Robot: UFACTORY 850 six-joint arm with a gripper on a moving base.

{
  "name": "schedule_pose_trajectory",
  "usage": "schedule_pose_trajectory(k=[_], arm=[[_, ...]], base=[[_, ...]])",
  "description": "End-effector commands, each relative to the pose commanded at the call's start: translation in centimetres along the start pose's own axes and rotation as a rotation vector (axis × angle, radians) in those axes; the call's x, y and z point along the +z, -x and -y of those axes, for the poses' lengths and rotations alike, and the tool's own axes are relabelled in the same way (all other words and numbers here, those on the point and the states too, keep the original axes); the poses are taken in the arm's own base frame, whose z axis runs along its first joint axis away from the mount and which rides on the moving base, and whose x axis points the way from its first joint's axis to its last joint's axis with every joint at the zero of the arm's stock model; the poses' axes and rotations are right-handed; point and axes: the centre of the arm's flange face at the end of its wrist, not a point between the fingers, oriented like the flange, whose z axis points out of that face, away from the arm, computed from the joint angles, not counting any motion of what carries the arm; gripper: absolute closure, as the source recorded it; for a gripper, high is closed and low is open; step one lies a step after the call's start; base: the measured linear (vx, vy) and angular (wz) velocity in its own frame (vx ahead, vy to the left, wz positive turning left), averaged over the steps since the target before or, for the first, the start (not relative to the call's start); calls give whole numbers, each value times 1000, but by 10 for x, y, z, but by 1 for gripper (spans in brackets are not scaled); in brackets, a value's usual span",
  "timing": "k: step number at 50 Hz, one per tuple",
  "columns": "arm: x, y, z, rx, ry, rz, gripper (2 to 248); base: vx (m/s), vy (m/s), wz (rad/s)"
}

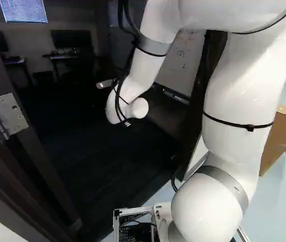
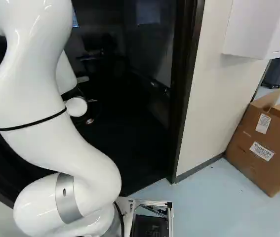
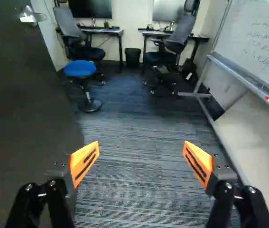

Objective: Open the door and move inside

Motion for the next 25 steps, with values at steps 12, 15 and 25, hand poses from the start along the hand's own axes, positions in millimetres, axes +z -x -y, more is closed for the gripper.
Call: schedule_pose_trajectory(k=[12, 15, 25], arm=[[-19, 7, -11, 10, 27, 6, 3], [-24, 9, -14, 13, 34, 7, 3], [-38, 14, -23, 23, 58, 11, 3]], base=[[0, 0, 0], [0, 0, 0], [0, 0, 0]])
